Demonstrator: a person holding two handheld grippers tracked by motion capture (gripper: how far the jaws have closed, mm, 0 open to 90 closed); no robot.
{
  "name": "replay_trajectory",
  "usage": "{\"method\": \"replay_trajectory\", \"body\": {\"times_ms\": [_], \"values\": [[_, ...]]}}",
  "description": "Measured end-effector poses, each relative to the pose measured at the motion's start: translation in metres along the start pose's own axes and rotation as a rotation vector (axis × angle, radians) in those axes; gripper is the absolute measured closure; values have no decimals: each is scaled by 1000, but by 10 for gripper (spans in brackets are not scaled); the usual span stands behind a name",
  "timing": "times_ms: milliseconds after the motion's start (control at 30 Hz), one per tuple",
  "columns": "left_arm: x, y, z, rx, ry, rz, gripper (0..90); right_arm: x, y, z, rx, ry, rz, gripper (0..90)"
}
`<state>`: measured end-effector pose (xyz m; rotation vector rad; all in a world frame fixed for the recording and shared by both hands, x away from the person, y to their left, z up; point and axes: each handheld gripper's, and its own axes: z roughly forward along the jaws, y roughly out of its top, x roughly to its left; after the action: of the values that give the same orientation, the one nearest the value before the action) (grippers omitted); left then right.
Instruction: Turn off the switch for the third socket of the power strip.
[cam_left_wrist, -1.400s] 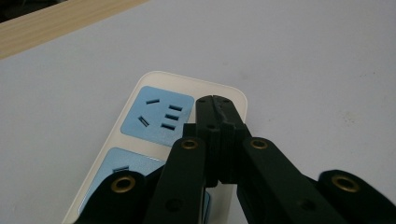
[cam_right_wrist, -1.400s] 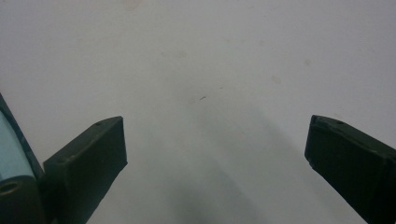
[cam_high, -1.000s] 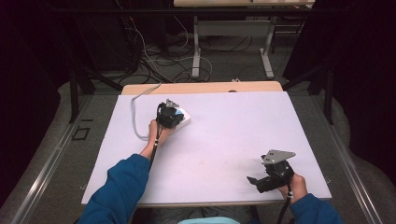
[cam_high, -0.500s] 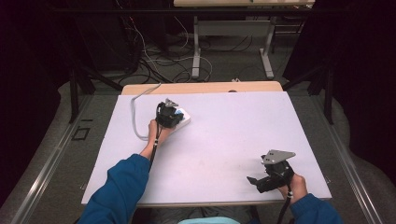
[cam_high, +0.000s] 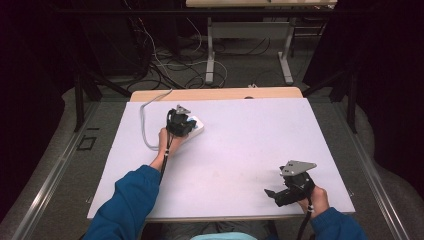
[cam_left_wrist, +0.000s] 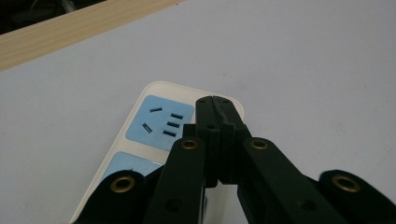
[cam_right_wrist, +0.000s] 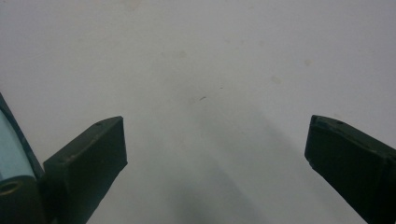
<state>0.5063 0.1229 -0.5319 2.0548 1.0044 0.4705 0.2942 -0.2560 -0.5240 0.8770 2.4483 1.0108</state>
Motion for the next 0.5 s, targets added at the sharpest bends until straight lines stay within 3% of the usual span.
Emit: {"method": "replay_trajectory", "body": {"times_ms": [67,167,500], "values": [[-1,1,-3,-10,-7,3,898,0,0,0,1,-1,0,50],[-2,2,-6,-7,-12,1,783,1,0,0,2,-3,3,50],[-4,1,-23,30,-4,4,282,1,1,0,14,5,3,50]]}}
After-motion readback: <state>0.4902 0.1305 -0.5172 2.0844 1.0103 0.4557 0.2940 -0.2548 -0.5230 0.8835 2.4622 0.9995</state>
